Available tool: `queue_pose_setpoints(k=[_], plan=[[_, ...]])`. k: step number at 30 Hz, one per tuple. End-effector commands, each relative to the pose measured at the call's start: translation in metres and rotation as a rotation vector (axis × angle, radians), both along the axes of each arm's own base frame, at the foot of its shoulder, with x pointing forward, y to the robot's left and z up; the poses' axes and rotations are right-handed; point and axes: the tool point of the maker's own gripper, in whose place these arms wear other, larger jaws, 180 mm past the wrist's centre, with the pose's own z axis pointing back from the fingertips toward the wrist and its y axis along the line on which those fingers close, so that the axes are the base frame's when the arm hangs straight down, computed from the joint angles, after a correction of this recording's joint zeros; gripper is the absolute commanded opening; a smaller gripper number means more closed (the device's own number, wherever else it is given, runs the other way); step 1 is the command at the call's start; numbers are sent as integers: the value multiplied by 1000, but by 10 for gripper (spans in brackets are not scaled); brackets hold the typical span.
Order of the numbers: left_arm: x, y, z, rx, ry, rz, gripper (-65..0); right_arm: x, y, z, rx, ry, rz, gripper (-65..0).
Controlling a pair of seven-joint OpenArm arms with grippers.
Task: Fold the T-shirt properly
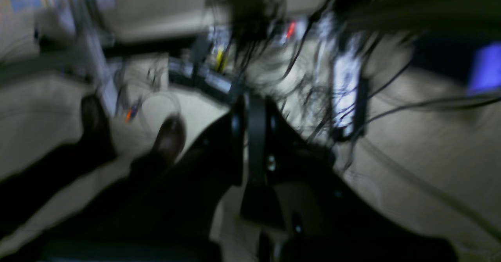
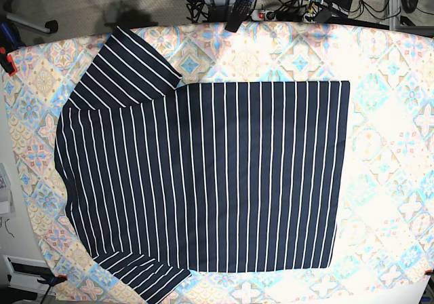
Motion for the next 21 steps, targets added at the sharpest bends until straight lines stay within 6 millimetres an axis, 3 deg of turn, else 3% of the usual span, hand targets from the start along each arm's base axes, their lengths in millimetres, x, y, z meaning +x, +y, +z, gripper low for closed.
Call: queue_pose_setpoints(k=[1, 5, 8, 14, 19, 21], plan=[[-6, 1, 9, 3, -4, -9, -650, -3, -13, 10, -31, -15, 6, -650], [10, -1, 44, 5, -77, -13, -650, 7, -34, 35, -90, -76, 2, -650], [36, 1, 74, 13, -174, -14, -650, 23, -44, 54, -121, -129, 15, -650], [87, -17, 131, -15, -359, -50, -650, 69, -58, 96, -176, -208, 38, -650], [128, -21, 145, -69, -377, 31, -645, 107, -54, 120, -182, -263, 55, -650], [144, -12, 144, -120, -376, 128, -645, 116, -52, 125, -182, -275, 58, -650]])
